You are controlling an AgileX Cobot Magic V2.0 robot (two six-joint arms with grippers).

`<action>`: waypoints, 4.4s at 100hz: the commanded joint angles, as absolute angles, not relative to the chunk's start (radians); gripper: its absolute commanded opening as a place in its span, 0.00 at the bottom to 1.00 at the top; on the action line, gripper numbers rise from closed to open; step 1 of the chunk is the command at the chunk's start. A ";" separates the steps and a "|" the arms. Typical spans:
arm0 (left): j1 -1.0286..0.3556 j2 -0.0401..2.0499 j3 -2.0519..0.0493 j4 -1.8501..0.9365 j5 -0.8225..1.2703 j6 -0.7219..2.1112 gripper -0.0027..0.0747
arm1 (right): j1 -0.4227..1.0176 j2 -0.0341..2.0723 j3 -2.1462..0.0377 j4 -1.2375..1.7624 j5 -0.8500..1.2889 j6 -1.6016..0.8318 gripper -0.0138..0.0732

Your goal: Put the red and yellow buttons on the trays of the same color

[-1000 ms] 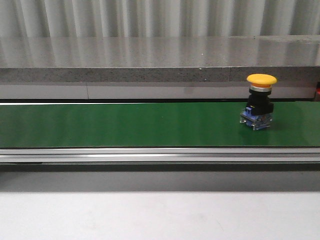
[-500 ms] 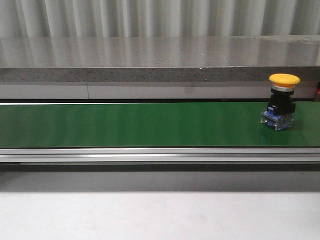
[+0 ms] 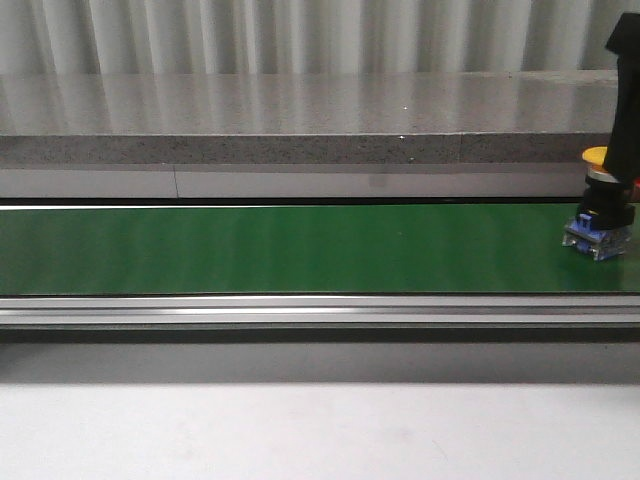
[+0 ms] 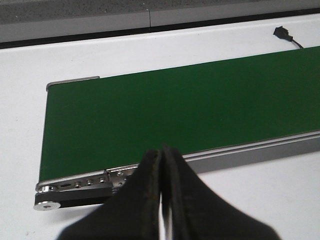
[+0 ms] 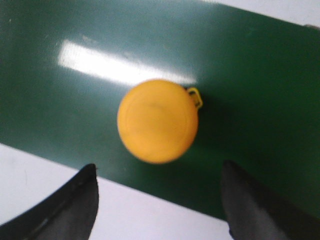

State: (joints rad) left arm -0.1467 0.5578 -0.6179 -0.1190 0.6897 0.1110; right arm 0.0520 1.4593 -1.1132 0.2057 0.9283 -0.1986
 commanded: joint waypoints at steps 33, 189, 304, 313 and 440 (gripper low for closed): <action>-0.153 0.560 -0.644 -0.127 0.622 0.113 0.01 | 0.053 1.495 -1.146 0.212 0.742 -0.214 0.43; -0.153 0.560 -0.644 -0.127 0.622 0.113 0.01 | -0.781 1.235 -0.977 0.165 0.653 0.159 0.32; -0.153 0.560 -0.644 -0.127 0.622 0.113 0.01 | -0.824 1.503 -0.817 0.267 0.397 0.207 0.46; -0.153 0.560 -0.644 -0.127 0.622 0.113 0.01 | -0.824 1.503 -0.817 0.267 0.402 0.207 0.61; -0.153 0.560 -0.644 -0.127 0.622 0.113 0.01 | -0.439 1.137 -0.817 0.227 0.548 0.069 0.50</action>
